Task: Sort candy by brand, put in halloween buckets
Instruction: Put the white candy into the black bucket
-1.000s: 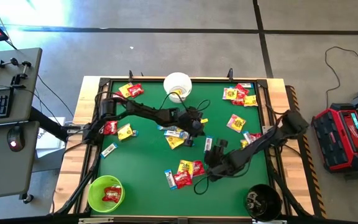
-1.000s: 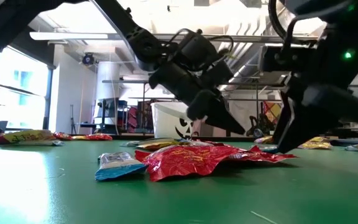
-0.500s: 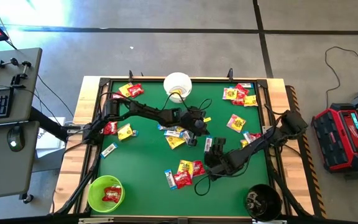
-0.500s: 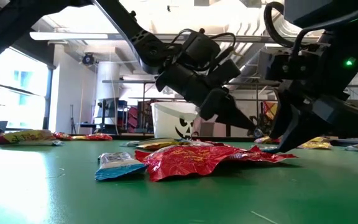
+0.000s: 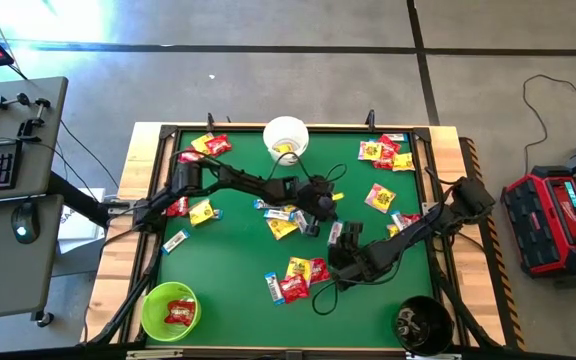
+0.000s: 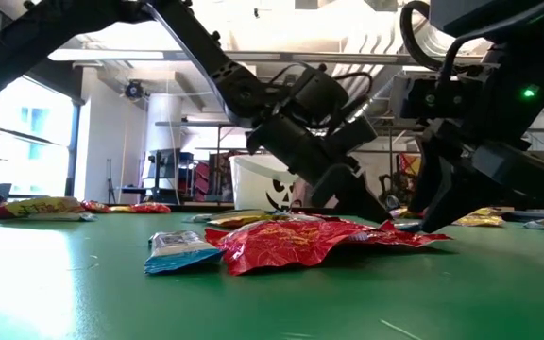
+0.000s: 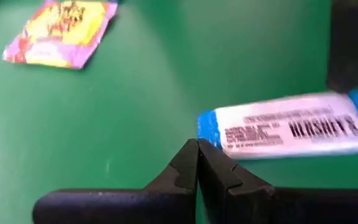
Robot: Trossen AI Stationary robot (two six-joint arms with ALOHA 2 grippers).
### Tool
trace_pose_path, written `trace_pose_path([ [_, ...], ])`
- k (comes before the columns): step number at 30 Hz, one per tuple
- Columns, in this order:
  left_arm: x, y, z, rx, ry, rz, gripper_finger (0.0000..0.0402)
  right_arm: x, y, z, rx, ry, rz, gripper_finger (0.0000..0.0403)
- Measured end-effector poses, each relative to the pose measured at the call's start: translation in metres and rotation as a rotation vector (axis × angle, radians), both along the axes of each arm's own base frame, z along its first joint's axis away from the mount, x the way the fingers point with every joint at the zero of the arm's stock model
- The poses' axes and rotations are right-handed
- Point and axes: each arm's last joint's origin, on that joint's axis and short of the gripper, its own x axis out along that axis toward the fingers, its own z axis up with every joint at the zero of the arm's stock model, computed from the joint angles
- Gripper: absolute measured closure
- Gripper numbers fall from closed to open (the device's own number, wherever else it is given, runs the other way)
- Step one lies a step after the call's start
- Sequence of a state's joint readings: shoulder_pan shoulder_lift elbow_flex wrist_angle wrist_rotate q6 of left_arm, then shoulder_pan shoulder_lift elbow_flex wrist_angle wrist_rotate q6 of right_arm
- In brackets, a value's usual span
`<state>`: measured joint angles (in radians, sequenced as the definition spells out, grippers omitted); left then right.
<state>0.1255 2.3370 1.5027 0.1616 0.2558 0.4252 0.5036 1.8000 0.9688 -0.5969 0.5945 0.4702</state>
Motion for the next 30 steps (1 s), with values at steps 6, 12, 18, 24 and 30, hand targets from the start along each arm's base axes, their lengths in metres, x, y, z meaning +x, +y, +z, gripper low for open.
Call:
trace_pose_path([
  [6,-0.001,-0.004,-0.002,-0.001,0.022,-0.013,0.0401,0.001,-0.005,0.0,-0.028,-0.002,-0.014,0.0247],
  [12,-0.003,-0.005,-0.003,-0.004,0.048,-0.014,0.0401,0.002,-0.005,0.002,-0.118,-0.024,0.011,0.0247],
  [18,-0.003,-0.005,-0.004,-0.005,0.052,-0.015,0.0401,0.0,0.001,0.002,-0.101,-0.011,0.054,0.0247],
  [24,-0.003,-0.004,-0.004,-0.007,0.054,-0.016,0.0401,0.003,0.007,0.0,-0.08,-0.029,0.107,0.0247],
  [30,-0.003,-0.004,-0.004,-0.007,0.057,-0.016,0.0401,0.007,0.005,-0.014,-0.121,0.03,0.139,0.0247],
])
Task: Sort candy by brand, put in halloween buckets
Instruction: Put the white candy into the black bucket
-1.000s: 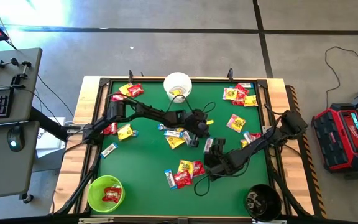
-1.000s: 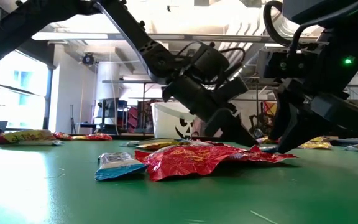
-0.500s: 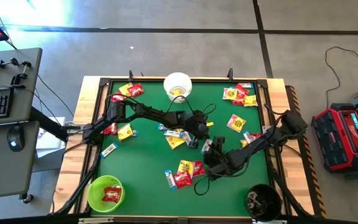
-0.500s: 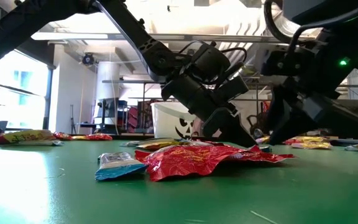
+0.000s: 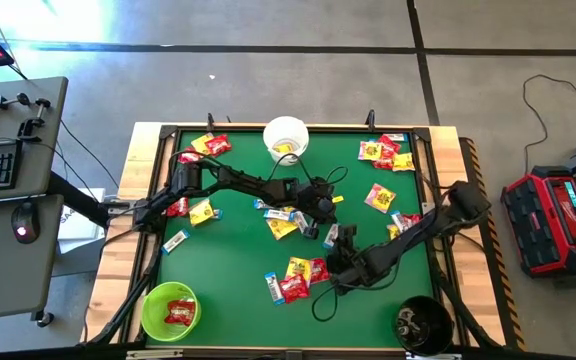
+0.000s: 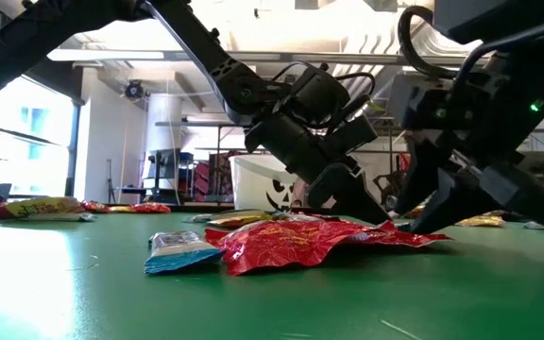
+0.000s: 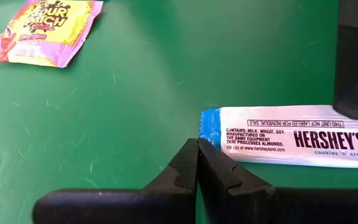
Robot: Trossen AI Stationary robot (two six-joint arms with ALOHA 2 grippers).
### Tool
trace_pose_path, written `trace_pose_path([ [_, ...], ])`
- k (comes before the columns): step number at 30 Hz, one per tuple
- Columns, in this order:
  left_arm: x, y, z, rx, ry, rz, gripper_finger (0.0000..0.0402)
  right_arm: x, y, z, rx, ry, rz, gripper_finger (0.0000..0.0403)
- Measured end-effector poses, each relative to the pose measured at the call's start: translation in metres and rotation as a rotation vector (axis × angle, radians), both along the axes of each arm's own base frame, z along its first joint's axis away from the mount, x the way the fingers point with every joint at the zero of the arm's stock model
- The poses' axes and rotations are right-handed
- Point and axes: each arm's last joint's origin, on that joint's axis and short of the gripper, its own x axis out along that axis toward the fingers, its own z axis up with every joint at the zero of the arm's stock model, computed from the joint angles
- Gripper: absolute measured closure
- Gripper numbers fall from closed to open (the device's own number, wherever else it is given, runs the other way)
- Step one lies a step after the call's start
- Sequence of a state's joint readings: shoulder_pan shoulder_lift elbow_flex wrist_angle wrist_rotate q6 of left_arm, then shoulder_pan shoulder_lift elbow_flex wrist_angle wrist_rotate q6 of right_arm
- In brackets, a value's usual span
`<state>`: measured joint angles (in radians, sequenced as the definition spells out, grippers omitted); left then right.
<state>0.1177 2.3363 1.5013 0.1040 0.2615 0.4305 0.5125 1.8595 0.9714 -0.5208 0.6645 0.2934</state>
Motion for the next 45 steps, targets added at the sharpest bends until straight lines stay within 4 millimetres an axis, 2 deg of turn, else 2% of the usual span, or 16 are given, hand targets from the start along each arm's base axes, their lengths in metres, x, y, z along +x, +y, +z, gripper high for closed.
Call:
trace_pose_path([
  [16,0.0,0.0,0.0,-0.006,0.005,-0.005,0.0401,0.002,-0.011,0.0,-0.163,-0.043,-0.036,0.0247],
  [25,-0.001,0.0,-0.001,-0.016,0.008,-0.013,0.0401,0.005,-0.018,0.001,-0.169,-0.048,-0.063,0.025],
  [29,-0.001,0.0,-0.001,-0.018,0.009,-0.016,0.0401,0.008,-0.024,0.0,-0.16,-0.042,-0.083,0.0278],
  [38,-0.001,-0.001,-0.001,-0.028,0.009,-0.027,0.0402,0.016,-0.035,0.0,-0.123,-0.017,-0.069,0.039],
  [45,-0.001,0.0,-0.001,-0.031,0.006,-0.03,0.0402,0.017,-0.036,0.0,-0.115,-0.022,-0.076,0.0398],
])
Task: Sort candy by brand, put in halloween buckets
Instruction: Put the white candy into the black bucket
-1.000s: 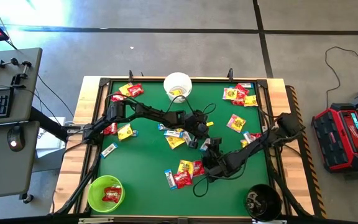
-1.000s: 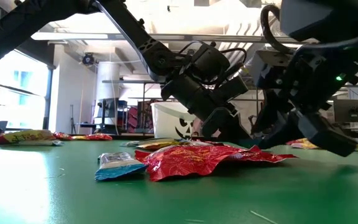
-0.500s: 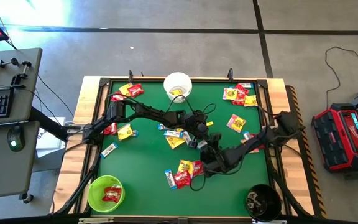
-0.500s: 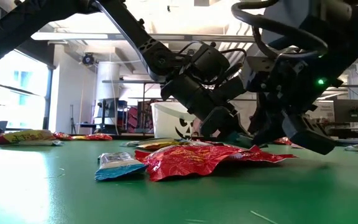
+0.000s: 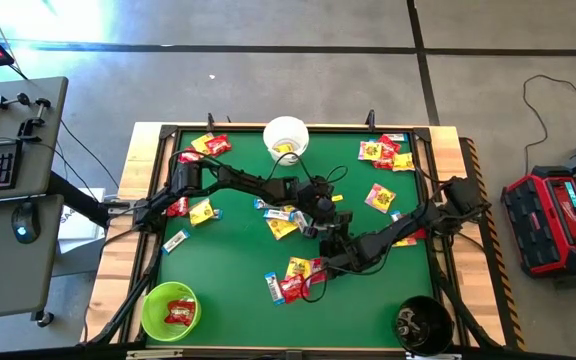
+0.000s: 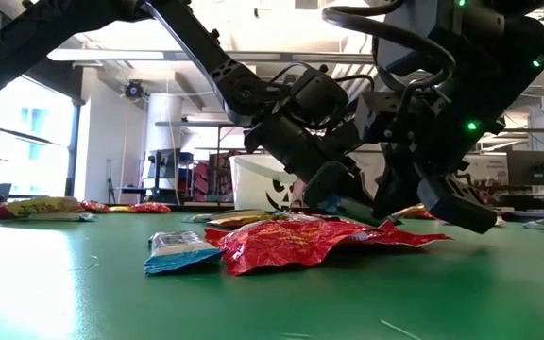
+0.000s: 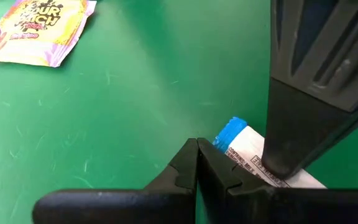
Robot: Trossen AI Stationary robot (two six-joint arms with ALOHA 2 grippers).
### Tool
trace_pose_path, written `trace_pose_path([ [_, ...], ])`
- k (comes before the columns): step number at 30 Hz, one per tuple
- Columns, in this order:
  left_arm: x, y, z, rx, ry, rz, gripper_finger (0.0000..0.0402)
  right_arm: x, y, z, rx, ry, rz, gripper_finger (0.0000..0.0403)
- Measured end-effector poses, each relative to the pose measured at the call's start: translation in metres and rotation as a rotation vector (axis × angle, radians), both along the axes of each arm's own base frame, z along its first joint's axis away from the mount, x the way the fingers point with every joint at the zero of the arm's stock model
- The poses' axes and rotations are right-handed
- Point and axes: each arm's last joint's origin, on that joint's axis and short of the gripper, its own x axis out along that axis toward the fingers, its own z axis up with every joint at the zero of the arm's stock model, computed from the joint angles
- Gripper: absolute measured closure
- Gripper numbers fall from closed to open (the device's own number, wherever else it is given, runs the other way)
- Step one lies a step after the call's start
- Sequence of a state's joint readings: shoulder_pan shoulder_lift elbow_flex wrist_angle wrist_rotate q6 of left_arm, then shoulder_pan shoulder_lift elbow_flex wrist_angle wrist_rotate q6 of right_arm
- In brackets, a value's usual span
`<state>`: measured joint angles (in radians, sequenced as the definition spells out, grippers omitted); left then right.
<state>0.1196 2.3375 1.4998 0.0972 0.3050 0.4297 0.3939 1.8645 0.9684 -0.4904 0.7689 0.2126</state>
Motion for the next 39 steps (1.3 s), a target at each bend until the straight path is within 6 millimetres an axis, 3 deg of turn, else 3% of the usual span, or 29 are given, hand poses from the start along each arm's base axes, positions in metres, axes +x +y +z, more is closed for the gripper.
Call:
trace_pose_path([
  [10,-0.01,0.023,0.016,-0.009,0.047,0.047,0.0401,-0.001,-0.001,0.004,0.015,-0.029,-0.037,0.0403],
  [17,-0.014,0.039,0.035,-0.001,0.015,0.086,0.0401,-0.006,-0.001,0.019,0.032,-0.071,-0.061,0.0403],
  [25,-0.025,0.033,0.018,0.019,0.056,0.025,0.0402,-0.01,0.006,0.023,0.138,-0.093,-0.083,0.0401],
  [39,-0.025,0.003,0.013,0.13,0.063,-0.025,0.0402,-0.012,0.009,0.02,0.297,-0.121,-0.213,0.0275],
])
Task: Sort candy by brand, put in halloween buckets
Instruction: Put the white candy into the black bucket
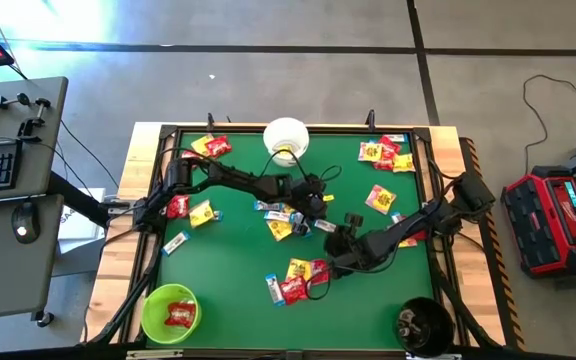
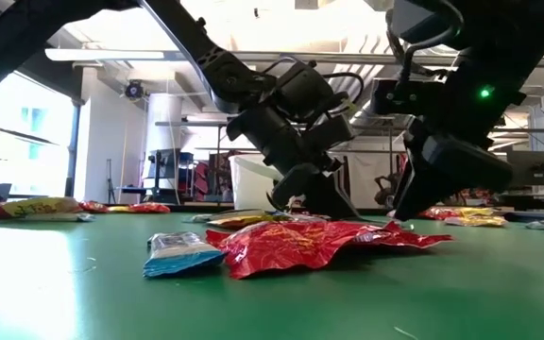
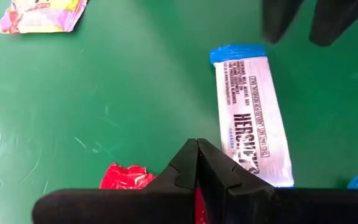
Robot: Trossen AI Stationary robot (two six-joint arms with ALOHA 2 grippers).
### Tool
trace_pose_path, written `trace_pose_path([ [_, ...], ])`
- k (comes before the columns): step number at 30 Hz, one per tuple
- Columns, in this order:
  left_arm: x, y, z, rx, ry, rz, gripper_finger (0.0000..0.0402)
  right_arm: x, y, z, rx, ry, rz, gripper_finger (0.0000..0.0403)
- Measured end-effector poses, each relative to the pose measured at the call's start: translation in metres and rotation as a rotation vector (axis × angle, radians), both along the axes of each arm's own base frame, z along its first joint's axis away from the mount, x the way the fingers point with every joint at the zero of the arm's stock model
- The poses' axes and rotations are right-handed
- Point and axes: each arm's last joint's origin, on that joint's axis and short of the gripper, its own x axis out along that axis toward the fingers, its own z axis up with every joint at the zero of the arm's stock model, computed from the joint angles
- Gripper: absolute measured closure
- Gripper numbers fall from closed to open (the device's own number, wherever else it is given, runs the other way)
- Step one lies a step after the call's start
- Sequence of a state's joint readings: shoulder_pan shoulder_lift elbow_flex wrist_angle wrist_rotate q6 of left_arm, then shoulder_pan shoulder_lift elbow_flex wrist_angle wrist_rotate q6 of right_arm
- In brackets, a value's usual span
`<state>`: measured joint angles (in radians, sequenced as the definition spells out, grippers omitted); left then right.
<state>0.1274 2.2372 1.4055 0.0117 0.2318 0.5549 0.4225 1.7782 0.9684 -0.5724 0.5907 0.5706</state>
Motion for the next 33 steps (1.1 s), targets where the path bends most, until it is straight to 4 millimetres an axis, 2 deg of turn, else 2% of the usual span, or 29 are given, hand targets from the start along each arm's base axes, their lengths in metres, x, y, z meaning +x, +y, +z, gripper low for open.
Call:
trace_pose_path([
  [4,0.0,-0.004,0.0,-0.014,0.003,-0.019,0.0402,0.001,-0.004,0.0,0.01,-0.006,-0.026,0.0237],
  [10,0.0,-0.01,-0.001,-0.015,0.006,-0.042,0.0402,0.009,-0.023,-0.004,0.08,0.006,-0.122,0.0185],
  [16,0.0,-0.01,-0.001,-0.014,0.008,-0.059,0.0402,0.017,-0.044,-0.006,0.168,0.047,-0.14,0.0175],
  [21,-0.001,-0.01,-0.002,-0.043,0.006,-0.096,0.0401,0.019,-0.052,-0.008,0.228,0.086,-0.097,0.0214],
  [29,-0.001,-0.011,-0.002,-0.063,0.009,-0.106,0.0402,0.02,-0.053,-0.008,0.211,0.105,-0.052,0.0351],
  [33,-0.001,-0.011,-0.002,-0.062,0.009,-0.106,0.0402,0.019,-0.051,-0.008,0.179,0.104,-0.042,0.0392],
])
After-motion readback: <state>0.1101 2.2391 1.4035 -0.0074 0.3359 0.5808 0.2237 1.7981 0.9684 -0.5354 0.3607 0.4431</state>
